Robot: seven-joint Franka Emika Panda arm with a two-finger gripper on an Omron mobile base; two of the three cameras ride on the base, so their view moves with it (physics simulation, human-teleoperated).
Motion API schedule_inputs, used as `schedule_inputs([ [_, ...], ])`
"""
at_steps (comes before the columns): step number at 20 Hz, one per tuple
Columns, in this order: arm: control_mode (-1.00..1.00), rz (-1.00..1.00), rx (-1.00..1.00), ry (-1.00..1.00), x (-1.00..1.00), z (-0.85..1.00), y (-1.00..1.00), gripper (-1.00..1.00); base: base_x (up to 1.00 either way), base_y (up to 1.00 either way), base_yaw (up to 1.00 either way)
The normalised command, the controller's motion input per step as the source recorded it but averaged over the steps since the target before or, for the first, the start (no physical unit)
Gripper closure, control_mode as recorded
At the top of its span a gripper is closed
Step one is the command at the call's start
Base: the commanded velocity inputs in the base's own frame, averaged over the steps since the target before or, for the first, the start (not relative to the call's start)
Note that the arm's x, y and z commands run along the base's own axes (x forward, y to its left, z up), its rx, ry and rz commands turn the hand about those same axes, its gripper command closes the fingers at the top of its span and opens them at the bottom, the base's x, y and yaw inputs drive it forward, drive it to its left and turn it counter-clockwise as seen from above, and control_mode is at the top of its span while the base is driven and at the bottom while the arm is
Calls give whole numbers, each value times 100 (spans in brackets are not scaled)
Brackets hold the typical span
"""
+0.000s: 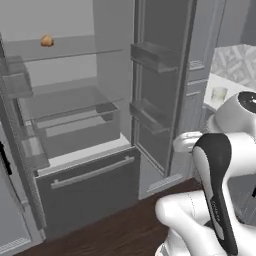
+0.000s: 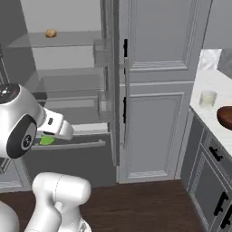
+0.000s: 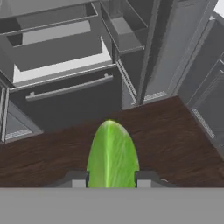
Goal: Grab a lemon wedge from the fridge and one ice cube from the ice bowl, and put them in the glass of lemonade.
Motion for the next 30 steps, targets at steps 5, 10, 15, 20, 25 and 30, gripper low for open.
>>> schedule_inputs([
  [5,100,0,0,0,0,0,0,100,4,-91,-52],
  [10,100,0,0,0,0,0,0,100,54,-100,-12],
  [15,100,0,0,0,0,0,0,100,100,-46,-4],
  [20,100,0,0,0,0,0,0,100,100,-3,-21],
  [25,100,0,0,0,0,0,0,100,49,-38,-25],
  [30,100,0,0,0,0,0,0,100,23,-36,-27],
])
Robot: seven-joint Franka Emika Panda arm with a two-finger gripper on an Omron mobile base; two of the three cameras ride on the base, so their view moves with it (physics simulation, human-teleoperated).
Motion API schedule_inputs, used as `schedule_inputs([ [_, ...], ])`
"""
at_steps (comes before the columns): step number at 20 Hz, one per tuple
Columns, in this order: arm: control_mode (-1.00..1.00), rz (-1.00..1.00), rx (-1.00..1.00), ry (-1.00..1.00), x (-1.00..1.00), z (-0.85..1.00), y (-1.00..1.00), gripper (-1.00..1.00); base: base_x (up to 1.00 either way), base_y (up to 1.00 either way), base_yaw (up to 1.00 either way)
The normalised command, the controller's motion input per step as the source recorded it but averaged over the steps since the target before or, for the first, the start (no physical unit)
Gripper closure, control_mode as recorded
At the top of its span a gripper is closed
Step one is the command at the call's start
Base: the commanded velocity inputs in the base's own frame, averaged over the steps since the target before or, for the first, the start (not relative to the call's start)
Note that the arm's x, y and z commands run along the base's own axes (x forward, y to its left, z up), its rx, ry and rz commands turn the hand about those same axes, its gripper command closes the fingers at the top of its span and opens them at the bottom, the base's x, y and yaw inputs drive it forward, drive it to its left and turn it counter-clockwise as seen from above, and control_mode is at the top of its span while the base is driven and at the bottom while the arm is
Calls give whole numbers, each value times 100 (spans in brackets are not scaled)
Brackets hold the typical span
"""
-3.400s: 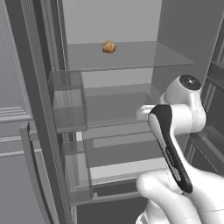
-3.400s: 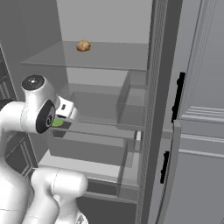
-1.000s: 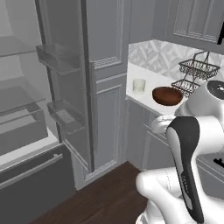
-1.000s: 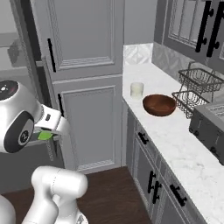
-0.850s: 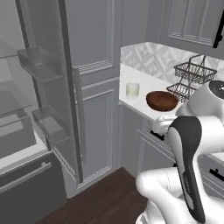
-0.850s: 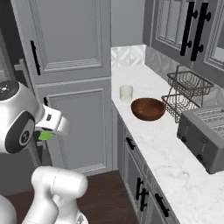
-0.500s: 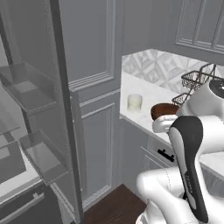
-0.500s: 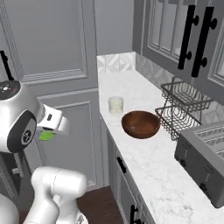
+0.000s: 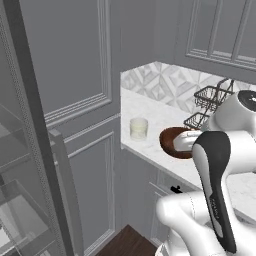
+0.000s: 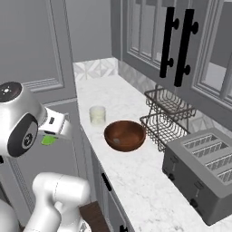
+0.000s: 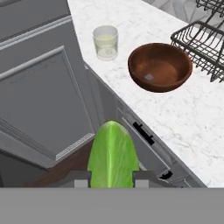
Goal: Grab a lemon wedge from the fridge and one ice cube from the ice bowl, and put them in the glass of lemonade.
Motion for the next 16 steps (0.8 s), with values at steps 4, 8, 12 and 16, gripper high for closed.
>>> schedule_inputs([
  [4,100,0,0,0,0,0,0,100,0,-6,-4],
  [8,100,0,0,0,0,0,0,100,0,0,0],
  [12,100,0,0,0,0,0,0,100,0,0,0],
  [16,-100,2,0,0,27,4,0,100,1,0,0],
])
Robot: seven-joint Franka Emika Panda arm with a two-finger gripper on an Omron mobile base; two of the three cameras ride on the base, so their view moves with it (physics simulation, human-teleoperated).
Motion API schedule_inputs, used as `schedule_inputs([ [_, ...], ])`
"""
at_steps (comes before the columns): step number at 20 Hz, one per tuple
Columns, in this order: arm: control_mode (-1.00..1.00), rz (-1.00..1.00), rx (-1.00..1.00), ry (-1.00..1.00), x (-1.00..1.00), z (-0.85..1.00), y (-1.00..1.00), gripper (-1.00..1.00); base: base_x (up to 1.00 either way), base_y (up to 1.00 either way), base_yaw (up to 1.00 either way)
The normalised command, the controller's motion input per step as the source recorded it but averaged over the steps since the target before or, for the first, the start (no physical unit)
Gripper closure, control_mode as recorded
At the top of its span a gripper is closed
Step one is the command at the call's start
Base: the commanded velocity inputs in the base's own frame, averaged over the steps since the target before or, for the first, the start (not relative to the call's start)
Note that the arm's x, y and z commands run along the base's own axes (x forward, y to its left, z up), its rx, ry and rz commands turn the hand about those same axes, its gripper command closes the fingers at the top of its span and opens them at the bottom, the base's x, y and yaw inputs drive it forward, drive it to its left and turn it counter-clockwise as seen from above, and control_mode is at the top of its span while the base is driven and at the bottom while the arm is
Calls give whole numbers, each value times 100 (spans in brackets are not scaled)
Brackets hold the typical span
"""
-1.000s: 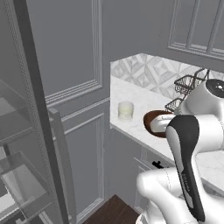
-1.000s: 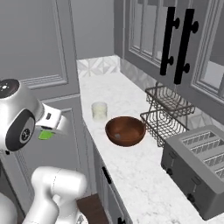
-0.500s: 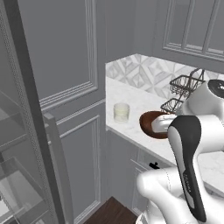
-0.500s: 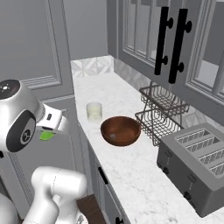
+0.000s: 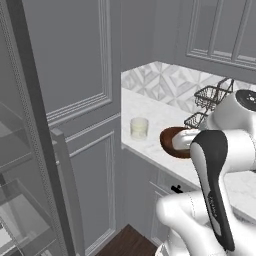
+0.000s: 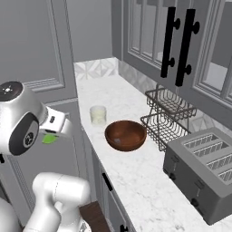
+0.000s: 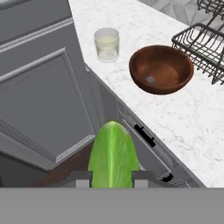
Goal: Grab a lemon wedge from the fridge and one ice cube from the ice bowl, and put them in the glass of lemonade.
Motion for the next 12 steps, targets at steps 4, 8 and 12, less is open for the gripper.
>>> schedule_inputs([
  [4,-100,11,-1,4,99,21,0,100,0,0,0],
  [8,-100,4,-6,15,100,12,2,100,0,0,0],
  [12,-100,24,0,12,83,0,-21,100,0,0,0],
])
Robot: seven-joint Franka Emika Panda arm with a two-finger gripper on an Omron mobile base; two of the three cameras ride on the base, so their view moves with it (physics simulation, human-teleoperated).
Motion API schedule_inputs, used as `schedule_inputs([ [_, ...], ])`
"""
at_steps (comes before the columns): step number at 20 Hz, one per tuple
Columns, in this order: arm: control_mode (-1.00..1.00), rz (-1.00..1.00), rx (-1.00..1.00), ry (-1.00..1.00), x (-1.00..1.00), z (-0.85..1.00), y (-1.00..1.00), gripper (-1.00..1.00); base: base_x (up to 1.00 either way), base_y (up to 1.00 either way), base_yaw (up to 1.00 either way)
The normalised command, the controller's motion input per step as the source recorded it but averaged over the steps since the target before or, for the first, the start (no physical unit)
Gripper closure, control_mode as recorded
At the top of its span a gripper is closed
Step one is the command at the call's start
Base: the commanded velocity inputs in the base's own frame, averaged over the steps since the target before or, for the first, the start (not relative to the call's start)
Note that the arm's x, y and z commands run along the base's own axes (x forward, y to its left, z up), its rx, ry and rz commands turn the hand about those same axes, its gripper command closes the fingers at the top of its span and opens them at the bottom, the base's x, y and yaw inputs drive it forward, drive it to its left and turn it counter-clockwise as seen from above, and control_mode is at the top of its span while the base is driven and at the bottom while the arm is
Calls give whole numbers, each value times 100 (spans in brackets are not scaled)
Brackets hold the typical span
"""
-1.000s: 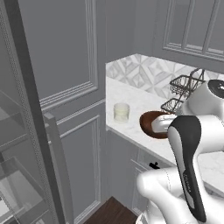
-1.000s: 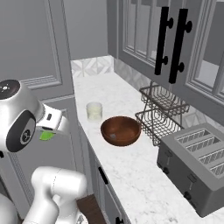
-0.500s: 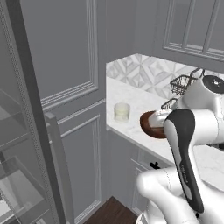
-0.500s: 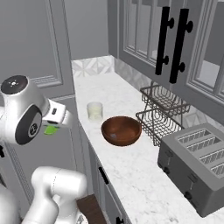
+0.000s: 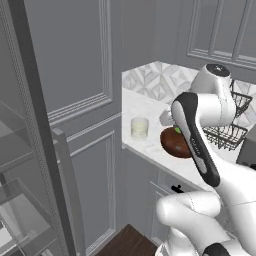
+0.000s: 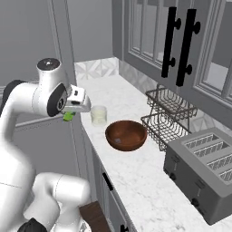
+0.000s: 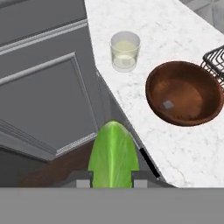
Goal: Grab a lemon wedge from the fridge and one ice cube from the ice bowl, and put them in the glass of lemonade.
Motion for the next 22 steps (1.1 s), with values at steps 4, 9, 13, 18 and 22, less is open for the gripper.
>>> schedule_inputs([
  [4,-100,26,-3,5,63,-19,-4,100,0,0,0],
  [9,-100,13,-5,4,25,-45,-1,100,0,0,0],
  [13,-100,7,0,11,44,-31,-9,100,0,0,0],
  [18,-100,-2,-4,0,57,-1,14,100,0,0,0],
  [22,-100,-4,0,0,42,0,2,100,0,0,0],
])
